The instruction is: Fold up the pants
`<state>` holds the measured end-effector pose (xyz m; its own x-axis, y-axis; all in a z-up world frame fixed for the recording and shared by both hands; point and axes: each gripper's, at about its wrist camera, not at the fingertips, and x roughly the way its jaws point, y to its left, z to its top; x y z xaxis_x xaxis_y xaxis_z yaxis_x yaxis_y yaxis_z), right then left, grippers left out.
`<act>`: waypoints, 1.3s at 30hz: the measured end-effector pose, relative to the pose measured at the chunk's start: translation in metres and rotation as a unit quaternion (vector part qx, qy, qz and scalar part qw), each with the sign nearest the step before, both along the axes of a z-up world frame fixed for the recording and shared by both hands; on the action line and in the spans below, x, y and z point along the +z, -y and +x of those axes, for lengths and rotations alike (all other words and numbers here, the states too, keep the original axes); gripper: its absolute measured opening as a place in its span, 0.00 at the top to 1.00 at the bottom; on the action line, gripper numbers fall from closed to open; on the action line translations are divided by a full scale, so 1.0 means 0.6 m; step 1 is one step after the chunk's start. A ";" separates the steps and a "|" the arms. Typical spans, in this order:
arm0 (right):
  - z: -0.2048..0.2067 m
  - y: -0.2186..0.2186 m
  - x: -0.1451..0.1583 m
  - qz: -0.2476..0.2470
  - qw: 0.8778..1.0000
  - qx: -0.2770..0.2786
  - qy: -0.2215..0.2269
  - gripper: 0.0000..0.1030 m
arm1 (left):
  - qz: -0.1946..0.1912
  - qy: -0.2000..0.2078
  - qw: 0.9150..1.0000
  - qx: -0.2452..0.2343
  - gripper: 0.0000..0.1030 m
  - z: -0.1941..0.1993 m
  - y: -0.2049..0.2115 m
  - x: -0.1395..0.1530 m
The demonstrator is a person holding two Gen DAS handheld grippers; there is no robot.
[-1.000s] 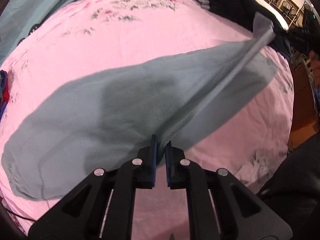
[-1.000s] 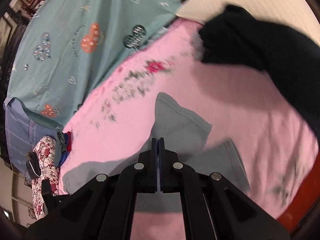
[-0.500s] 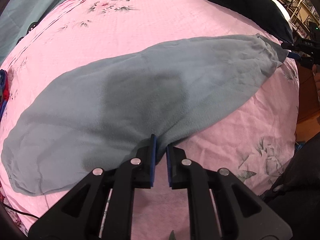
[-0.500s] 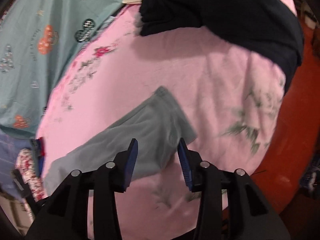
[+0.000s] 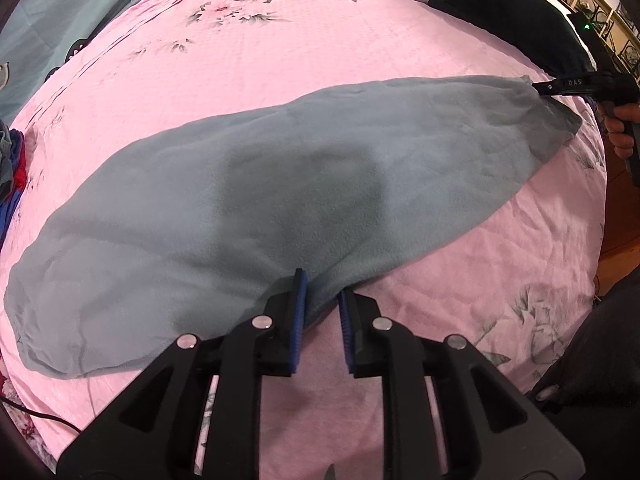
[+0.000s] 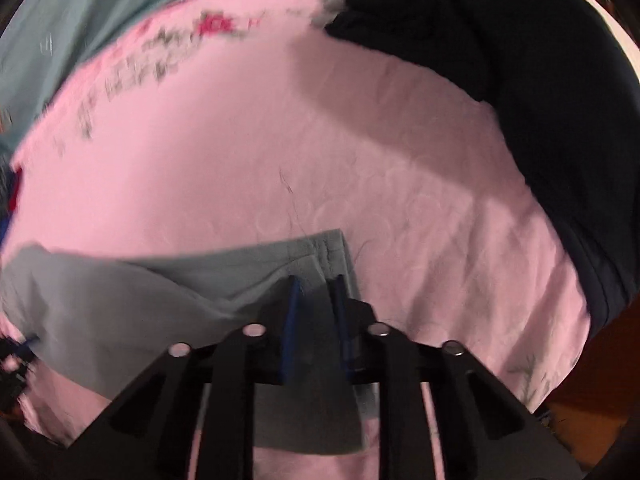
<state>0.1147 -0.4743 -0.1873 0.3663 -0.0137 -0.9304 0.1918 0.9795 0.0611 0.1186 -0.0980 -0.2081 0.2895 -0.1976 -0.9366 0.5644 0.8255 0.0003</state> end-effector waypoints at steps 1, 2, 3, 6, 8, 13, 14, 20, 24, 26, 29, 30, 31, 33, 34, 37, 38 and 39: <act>-0.001 -0.004 0.009 -0.014 1.000 0.007 0.005 1.00 | 0.001 0.001 1.000 0.000 0.83 0.000 0.001 0.001; -0.005 -0.004 0.026 -0.017 0.999 0.010 0.027 1.00 | 0.001 0.001 1.000 0.001 0.82 0.000 0.001 0.001; -0.010 -0.002 0.040 -0.017 0.999 0.007 0.045 1.00 | 0.001 0.001 1.000 0.002 0.82 0.000 0.002 0.001; -0.020 0.015 0.061 -0.023 0.996 -0.020 0.087 1.00 | 0.003 0.001 1.000 0.006 0.79 -0.001 0.005 0.001; -0.015 0.018 0.039 -0.026 0.997 -0.024 0.072 1.00 | 0.006 0.002 1.000 0.005 0.77 -0.004 0.008 0.000; -0.012 0.010 -0.003 -0.058 0.997 -0.037 0.021 0.78 | 0.009 0.000 1.000 0.009 0.75 -0.004 0.009 0.001; -0.018 0.011 0.011 -0.059 0.997 -0.049 0.025 0.74 | 0.009 -0.003 1.000 0.011 0.71 -0.003 0.008 0.002; -0.061 -0.045 0.059 0.032 0.996 0.021 0.086 0.73 | 0.011 0.005 0.999 0.030 0.46 -0.017 -0.001 0.022; -0.073 -0.068 0.009 -0.001 0.998 0.052 0.024 0.72 | 0.021 0.016 0.998 0.057 0.39 -0.021 -0.023 0.047; -0.063 -0.087 0.029 0.008 0.997 0.069 0.021 0.71 | 0.025 0.023 0.996 0.084 0.32 -0.017 -0.045 0.066; -0.027 -0.138 0.062 0.053 0.991 0.111 0.055 0.68 | 0.015 0.043 0.989 0.139 0.23 0.000 -0.094 0.101; -0.009 -0.166 0.068 0.066 0.988 0.131 0.057 0.68 | 0.012 0.048 0.987 0.152 0.22 0.009 -0.106 0.105; 0.008 -0.188 0.072 0.076 0.984 0.147 0.060 0.68 | 0.007 0.054 0.985 0.166 0.21 0.018 -0.123 0.109; 0.045 -0.243 0.081 0.108 0.974 0.187 0.068 0.68 | -0.003 0.060 0.978 0.200 0.20 0.043 -0.162 0.108; 0.067 -0.285 0.089 0.125 0.967 0.211 0.072 0.68 | -0.009 0.053 0.974 0.218 0.20 0.060 -0.184 0.098; 0.115 -0.356 0.107 0.175 0.946 0.261 0.081 0.64 | -0.017 0.024 0.967 0.251 0.20 0.088 -0.230 0.056; 0.133 -0.384 0.110 0.192 0.938 0.276 0.080 0.62 | -0.012 0.011 0.964 0.264 0.20 0.098 -0.249 0.034; 0.148 -0.411 0.112 0.206 0.932 0.289 0.076 0.61 | -0.010 0.003 0.963 0.271 0.21 0.102 -0.260 0.021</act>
<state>0.2037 -0.2279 -0.1203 0.3284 0.5744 -0.7498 -0.4023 0.8033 0.4392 0.1796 0.0577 -0.1957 0.3601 -0.0350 -0.9323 0.0514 0.9985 -0.0176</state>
